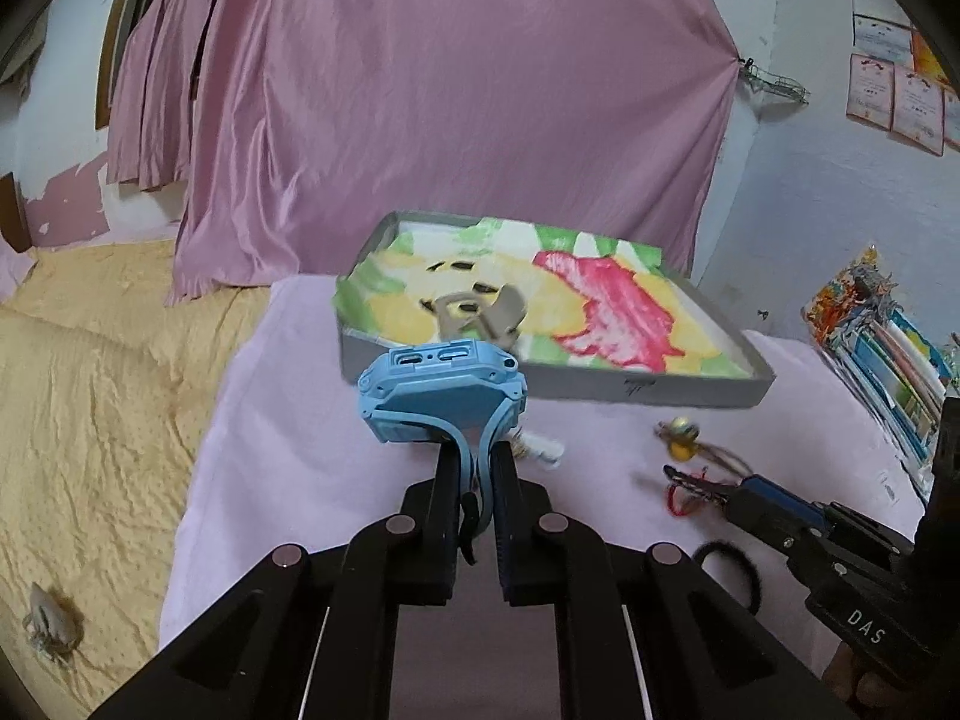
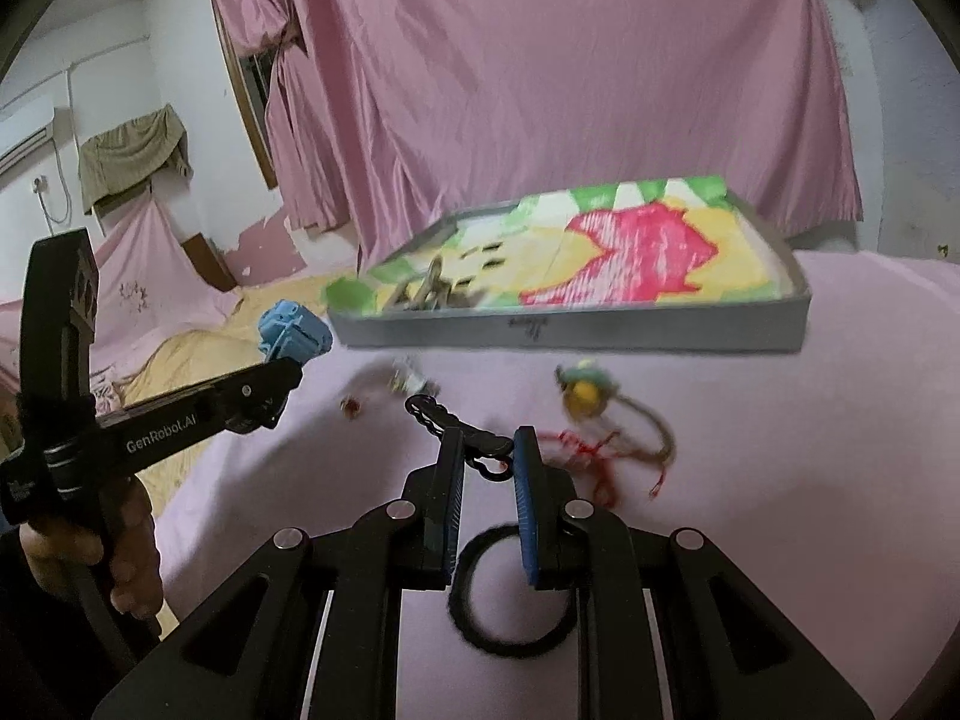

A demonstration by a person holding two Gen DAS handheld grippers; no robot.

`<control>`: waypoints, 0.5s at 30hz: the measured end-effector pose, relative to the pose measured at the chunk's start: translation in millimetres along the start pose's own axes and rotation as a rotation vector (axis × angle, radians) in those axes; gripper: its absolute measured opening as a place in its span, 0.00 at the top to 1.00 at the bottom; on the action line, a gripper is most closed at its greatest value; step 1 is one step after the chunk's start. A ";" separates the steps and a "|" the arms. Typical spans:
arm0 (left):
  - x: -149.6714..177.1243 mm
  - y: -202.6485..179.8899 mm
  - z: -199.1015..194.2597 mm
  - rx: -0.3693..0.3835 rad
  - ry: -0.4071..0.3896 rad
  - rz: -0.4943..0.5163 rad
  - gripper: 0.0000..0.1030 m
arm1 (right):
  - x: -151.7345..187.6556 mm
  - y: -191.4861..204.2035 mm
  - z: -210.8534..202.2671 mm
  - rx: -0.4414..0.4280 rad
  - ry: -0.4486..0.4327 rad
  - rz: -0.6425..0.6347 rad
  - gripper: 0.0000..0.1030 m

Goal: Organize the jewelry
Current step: 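Carry the smartwatch and black clip into the tray and open both tools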

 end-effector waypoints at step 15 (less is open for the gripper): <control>-45.0 -75.9 46.3 0.120 0.010 0.054 0.91 | -48.9 -96.8 13.2 0.120 -0.047 0.102 0.86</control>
Point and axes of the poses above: each gripper's, at about its wrist camera, not at the fingertips, and z roughly the way its jaws point, y to its left, x to its underside, the point moved 3 cm from there along z, roughly the way its jaws point, and after that the axes turned 13 degrees about -z, right-handed, at the moved point
